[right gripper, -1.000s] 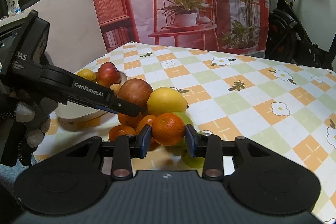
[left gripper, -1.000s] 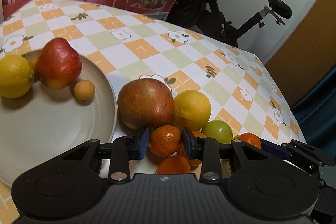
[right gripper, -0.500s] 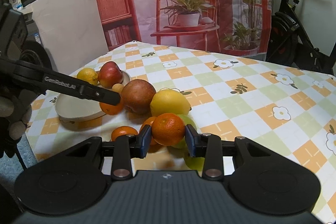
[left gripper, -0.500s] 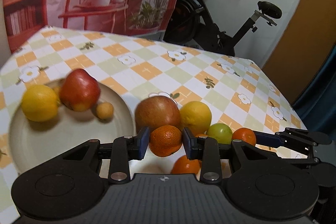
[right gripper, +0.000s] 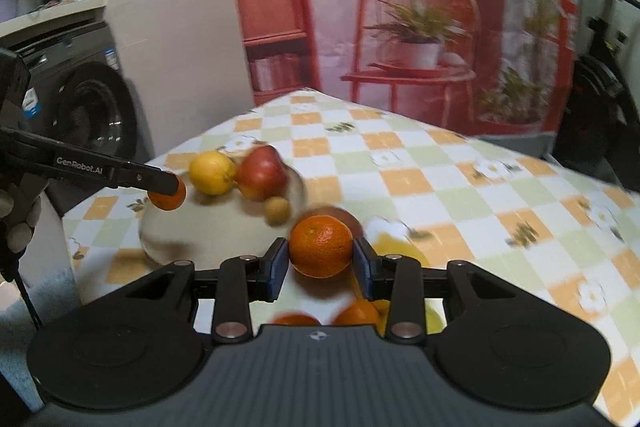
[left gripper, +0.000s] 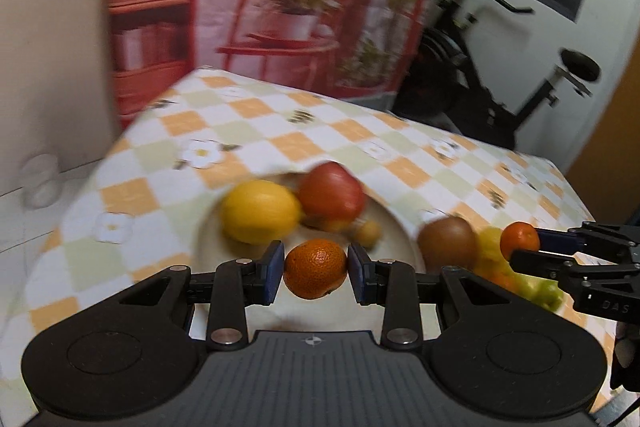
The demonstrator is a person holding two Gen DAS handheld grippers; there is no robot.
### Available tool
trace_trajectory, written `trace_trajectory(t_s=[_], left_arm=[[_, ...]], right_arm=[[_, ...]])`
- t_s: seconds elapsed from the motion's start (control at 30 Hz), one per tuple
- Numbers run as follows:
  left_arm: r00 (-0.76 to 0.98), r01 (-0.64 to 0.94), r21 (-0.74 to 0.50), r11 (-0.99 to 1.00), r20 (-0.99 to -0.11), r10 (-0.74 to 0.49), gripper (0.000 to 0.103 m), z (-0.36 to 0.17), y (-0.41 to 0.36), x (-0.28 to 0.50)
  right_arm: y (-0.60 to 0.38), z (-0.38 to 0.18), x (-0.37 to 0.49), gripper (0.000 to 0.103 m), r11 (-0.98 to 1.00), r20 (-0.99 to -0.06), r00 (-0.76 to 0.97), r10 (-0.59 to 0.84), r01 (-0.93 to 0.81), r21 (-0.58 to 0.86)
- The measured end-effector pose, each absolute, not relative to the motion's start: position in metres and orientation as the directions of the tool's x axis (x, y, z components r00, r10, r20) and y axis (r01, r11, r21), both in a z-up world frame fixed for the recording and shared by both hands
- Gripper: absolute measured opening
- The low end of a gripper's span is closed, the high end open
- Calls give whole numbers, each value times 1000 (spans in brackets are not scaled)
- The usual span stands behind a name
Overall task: Organize fruits
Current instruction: 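Carry the orange in the right gripper over the beige plate while the left carries the tangerine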
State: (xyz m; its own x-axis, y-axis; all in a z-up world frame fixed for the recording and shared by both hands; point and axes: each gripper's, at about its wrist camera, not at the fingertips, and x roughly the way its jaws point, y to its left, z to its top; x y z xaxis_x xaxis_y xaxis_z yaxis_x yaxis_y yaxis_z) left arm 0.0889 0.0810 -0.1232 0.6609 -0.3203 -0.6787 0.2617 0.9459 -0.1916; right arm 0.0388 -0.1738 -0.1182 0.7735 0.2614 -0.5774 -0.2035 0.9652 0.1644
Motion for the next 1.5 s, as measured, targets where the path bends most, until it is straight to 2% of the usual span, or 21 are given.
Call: trace_trajectory(t_s=[0.17,0.53,1.5], left_arm=[[678,206,-197,958,-677,-285,37,-123,101,97],[655,211,-194,958,-699,-286,37,-136,106,102],[631,229,-123,966,-737,-244,37,-162,94,132]], right_arm=[[-147,-118,71,38,951,-588,749,305,-273,145],[-111,-130,105,38,933,-626,701,341,-333,135],[-75,-171,151,38,918,-745,591,309,-390,72]])
